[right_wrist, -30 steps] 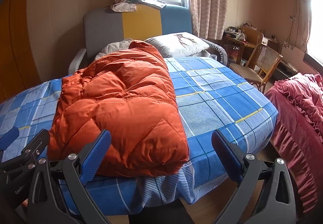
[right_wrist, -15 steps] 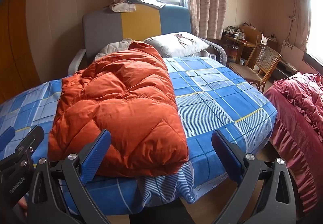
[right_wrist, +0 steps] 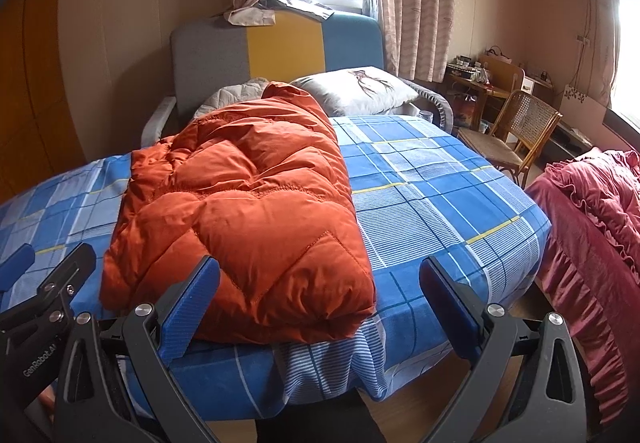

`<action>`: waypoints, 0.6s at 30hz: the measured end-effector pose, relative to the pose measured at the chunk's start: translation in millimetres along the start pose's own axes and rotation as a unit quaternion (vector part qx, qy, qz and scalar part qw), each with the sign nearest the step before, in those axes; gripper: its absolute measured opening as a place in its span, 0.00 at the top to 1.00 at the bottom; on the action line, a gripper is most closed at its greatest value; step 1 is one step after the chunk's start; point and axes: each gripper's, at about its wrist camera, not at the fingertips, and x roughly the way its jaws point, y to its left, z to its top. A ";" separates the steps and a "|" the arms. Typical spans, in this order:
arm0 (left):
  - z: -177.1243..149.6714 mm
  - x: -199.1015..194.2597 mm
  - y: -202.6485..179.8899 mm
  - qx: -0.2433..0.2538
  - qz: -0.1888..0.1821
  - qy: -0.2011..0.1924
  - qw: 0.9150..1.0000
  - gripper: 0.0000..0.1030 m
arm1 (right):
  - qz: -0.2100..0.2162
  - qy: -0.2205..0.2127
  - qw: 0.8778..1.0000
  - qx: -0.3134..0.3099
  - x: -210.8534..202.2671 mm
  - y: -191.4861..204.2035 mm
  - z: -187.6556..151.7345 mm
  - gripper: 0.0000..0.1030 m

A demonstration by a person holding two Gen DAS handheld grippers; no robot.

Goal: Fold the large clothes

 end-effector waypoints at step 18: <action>1.5 -8.1 -2.7 0.002 -0.008 -0.004 1.000 0.02 | 0.000 -0.002 1.000 -0.003 -0.8 4.6 -0.3 0.04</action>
